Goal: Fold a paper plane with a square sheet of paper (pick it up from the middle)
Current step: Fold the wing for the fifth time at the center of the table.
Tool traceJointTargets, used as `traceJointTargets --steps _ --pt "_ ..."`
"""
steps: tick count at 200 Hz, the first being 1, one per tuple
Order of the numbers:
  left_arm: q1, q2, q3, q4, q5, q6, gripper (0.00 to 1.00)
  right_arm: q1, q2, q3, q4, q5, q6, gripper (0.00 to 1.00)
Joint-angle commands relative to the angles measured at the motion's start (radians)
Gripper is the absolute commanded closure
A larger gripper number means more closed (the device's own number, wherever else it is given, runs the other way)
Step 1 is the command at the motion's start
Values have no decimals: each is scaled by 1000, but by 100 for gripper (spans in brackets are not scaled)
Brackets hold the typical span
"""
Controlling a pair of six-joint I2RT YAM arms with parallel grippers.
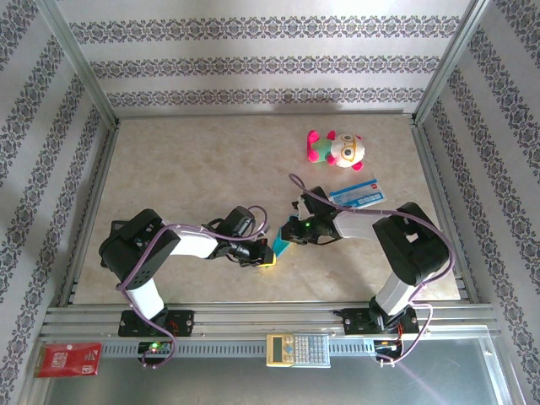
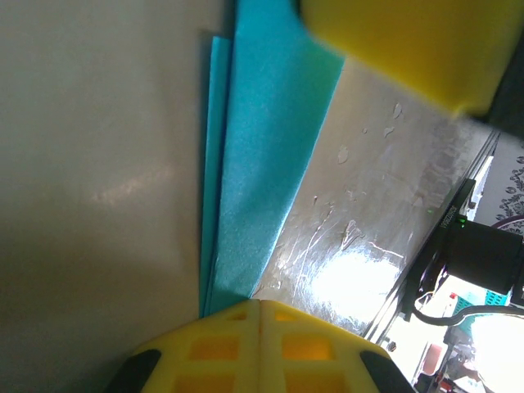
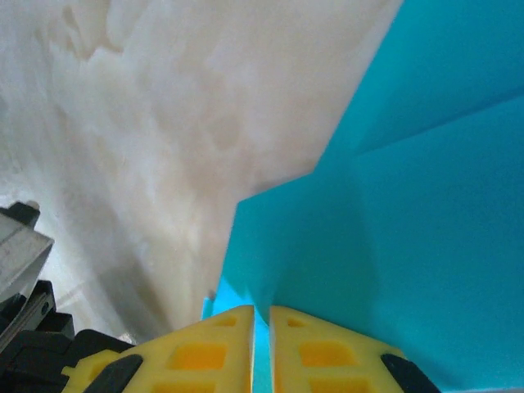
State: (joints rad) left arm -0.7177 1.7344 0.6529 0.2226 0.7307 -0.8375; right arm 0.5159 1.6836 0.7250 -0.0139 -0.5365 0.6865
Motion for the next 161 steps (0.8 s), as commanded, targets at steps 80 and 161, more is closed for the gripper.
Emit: traceJointTargets --steps 80,161 --pt "-2 -135 45 -158 -58 5 87 -290 -105 163 -330 128 -236 83" --pt "174 -440 -10 -239 -195 -19 61 142 -414 100 -469 688 67 63"
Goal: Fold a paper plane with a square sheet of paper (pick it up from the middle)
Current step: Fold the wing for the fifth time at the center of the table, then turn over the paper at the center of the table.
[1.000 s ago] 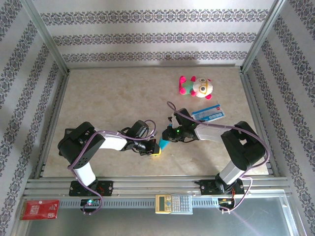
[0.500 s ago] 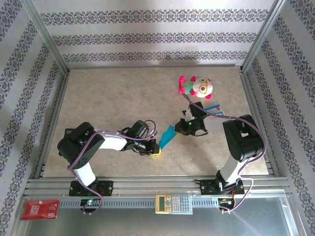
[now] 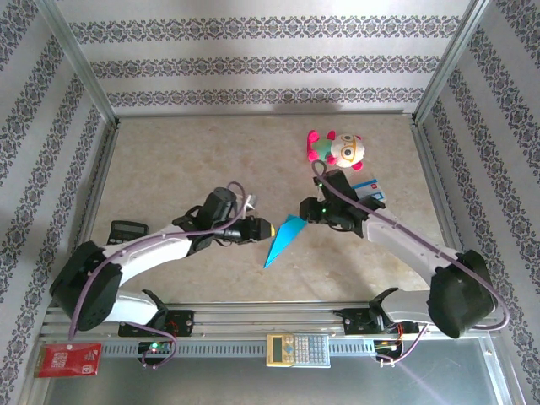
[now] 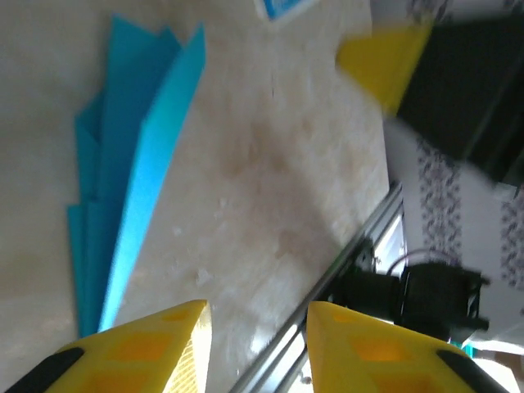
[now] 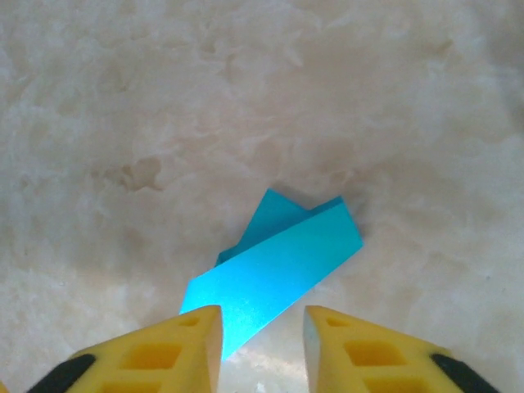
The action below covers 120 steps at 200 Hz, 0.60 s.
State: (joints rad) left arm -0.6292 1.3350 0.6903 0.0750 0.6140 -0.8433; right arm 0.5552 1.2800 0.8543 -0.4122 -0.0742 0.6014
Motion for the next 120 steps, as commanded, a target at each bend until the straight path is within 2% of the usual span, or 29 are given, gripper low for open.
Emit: traceJointTargets --steps 1,10,20,56,93,120 --pt "90 -42 -48 -97 -83 -12 61 108 -10 -30 -71 231 158 63" --pt "126 -44 -53 -139 -106 -8 60 163 4 -28 -58 276 208 59" --pt "160 -41 -59 -159 -113 -7 60 215 37 -12 -47 324 251 45" --pt "202 -22 -86 -120 -83 -23 60 343 243 104 -57 427 318 25" --pt "203 -10 -100 -106 -68 -24 60 387 428 233 -161 539 329 19" --pt "204 3 -109 -94 -49 -28 60 394 459 245 -196 576 334 20"
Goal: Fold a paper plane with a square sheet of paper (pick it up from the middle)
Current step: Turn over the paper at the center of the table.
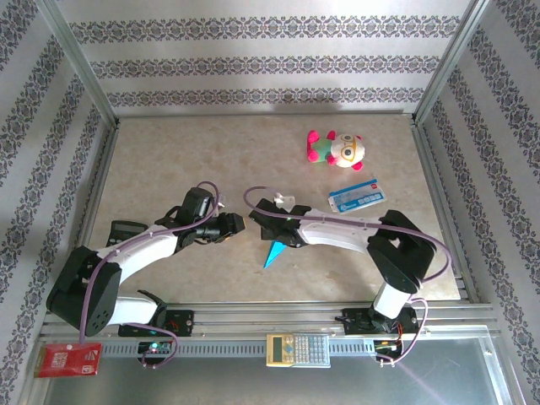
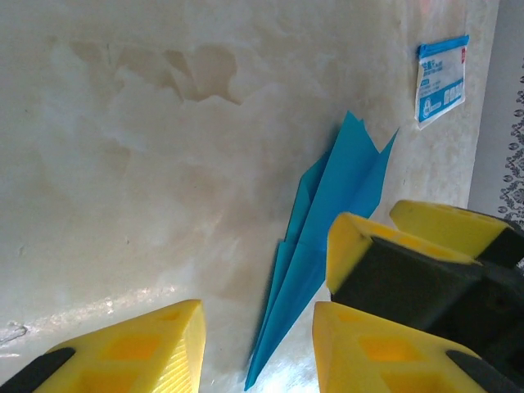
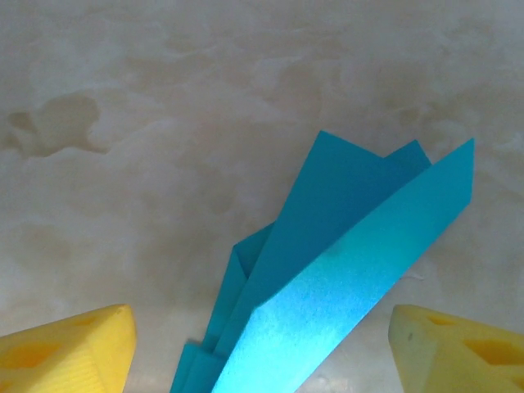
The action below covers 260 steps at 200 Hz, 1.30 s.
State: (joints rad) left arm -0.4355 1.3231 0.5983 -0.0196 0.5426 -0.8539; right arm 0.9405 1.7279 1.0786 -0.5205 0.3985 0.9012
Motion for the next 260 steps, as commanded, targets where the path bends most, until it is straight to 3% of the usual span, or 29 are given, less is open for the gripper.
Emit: traceJointTargets --steps 1,27,79,134,175,236,260 --pt "10 16 -18 1 23 -17 60 9 11 19 -87 104 34 21" --pt "10 25 -24 12 22 -18 60 7 -21 -16 -80 114 42 28" --pt "10 54 -7 14 38 -12 60 -14 -62 -65 -60 105 58 55" --pt "10 67 -1 18 41 -20 60 -34 -119 -128 -18 77 101 75" --pt "10 58 12 -7 22 -9 60 -51 -171 -170 124 5 77 98" --pt "43 -39 18 -80 -71 -17 58 -55 -183 -187 466 -218 92 100" --pt "41 -38 11 -67 -49 -51 56 -68 -183 -219 533 -244 101 100"
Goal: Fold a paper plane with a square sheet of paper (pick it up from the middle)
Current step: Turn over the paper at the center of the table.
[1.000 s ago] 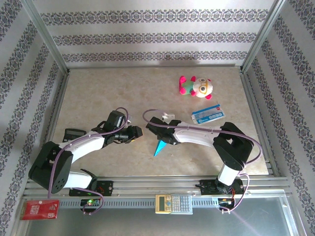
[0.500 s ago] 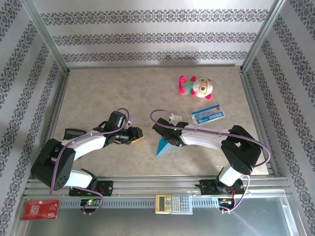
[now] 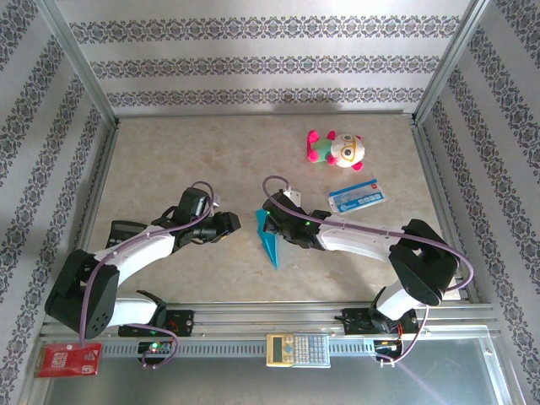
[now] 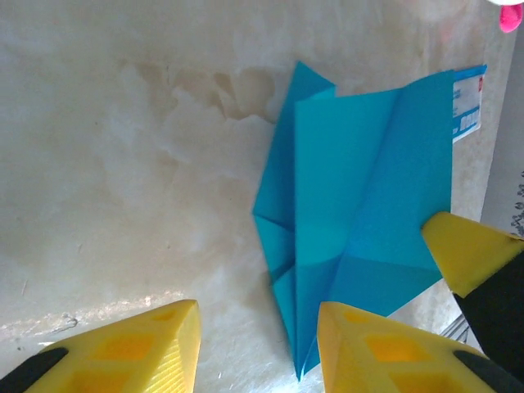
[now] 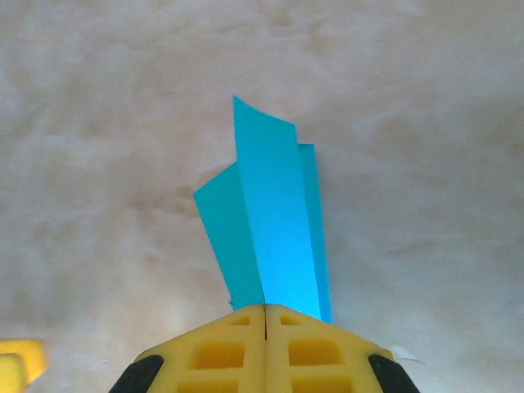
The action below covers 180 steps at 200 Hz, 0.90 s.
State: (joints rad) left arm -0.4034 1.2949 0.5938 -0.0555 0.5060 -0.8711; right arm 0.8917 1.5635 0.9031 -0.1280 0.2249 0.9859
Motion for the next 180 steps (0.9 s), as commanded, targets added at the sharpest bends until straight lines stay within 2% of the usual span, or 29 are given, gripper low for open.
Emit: traceJointTargets --steps 1,62,96,147,159,180 --pt "8 -9 16 -29 -11 -35 56 -20 -19 -46 143 -73 17 100" --pt "-101 62 73 35 25 -43 50 -91 -28 -231 338 -168 28 100" --pt "-175 170 182 -49 11 8 49 -105 -35 -320 435 -182 71 100" --pt "-220 321 336 -222 -88 123 53 -106 -31 -346 463 -181 89 100" --pt "-228 345 363 -255 -124 146 55 -107 -32 -353 468 -177 92 100" --pt "-241 387 395 -256 -121 158 62 -109 -31 -363 476 -174 98 100"
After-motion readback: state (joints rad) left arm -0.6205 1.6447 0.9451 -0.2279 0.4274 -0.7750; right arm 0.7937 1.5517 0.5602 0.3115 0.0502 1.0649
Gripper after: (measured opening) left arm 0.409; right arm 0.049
